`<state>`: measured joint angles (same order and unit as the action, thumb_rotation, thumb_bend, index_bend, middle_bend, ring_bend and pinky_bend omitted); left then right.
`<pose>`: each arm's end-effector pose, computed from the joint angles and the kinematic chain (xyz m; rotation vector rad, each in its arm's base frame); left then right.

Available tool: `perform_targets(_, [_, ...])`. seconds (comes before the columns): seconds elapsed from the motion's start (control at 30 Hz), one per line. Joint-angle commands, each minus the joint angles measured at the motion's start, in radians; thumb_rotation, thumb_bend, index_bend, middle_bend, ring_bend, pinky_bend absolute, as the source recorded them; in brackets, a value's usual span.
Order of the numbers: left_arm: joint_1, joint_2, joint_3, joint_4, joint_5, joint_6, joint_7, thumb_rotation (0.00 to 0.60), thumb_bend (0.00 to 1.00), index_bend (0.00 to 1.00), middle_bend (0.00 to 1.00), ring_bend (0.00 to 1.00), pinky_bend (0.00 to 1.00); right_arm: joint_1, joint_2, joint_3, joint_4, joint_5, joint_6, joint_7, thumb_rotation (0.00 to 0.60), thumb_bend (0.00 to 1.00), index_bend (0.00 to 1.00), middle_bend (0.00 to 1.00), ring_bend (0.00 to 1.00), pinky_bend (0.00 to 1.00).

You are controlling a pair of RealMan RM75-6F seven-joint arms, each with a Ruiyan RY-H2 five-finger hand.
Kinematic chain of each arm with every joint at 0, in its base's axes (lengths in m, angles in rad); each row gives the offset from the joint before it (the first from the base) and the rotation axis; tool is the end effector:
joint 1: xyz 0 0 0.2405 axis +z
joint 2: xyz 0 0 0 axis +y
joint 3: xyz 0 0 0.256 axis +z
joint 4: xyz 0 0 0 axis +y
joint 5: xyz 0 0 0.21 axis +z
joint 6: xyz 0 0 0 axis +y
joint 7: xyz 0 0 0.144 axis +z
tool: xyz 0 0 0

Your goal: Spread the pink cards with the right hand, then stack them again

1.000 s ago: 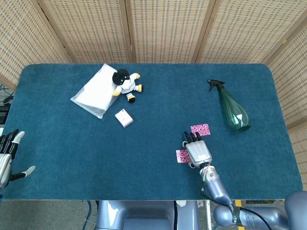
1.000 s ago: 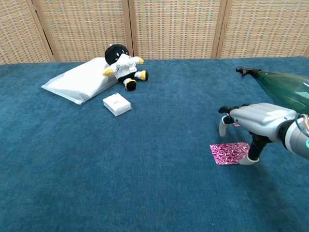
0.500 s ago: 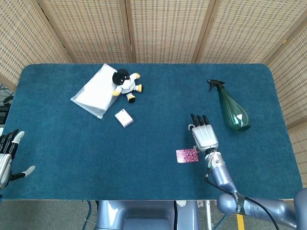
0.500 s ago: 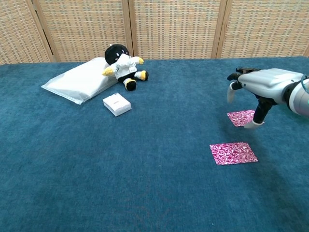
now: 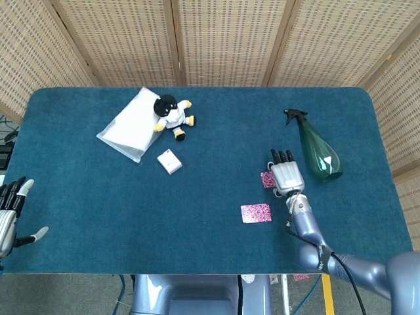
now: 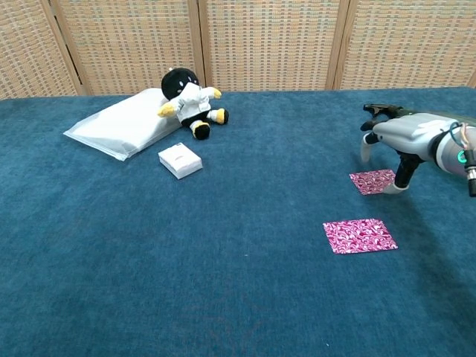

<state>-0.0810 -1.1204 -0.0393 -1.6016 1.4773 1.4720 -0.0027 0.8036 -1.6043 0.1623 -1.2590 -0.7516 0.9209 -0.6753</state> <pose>-0.3182 0.1777 0.1578 -1.3754 -0.9275 -0.8746 -0.2050 -0.3838 -0.0147 1.7444 -0.8452 0.5025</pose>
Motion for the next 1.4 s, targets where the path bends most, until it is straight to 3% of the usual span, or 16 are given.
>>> perform_targets(0.03, [-0.001,0.001,0.0,-0.001,-0.001,-0.002,0.0,0.6,0.0,0.0,0.0,0.0,0.0,0.013,-0.024,-0.001,0.057,-0.019,-0.037,0.03,0.6,0.26,0.3,0.0,0.0,0.02])
perform_targets(0.27, [-0.001,0.002,0.0,-0.002,-0.001,-0.002,-0.002,0.6,0.0,0.0,0.0,0.0,0.0,0.022,-0.04,-0.005,0.119,-0.034,-0.079,0.056,0.6,0.26,0.31,0.0,0.0,0.02])
perform_targets(1.4, [0.0,-0.003,-0.004,-0.004,-0.007,0.002,0.011,0.6,0.0,0.0,0.0,0.0,0.0,0.039,-0.049,-0.022,0.18,-0.039,-0.153,0.074,0.6,0.26,0.31,0.0,0.0,0.02])
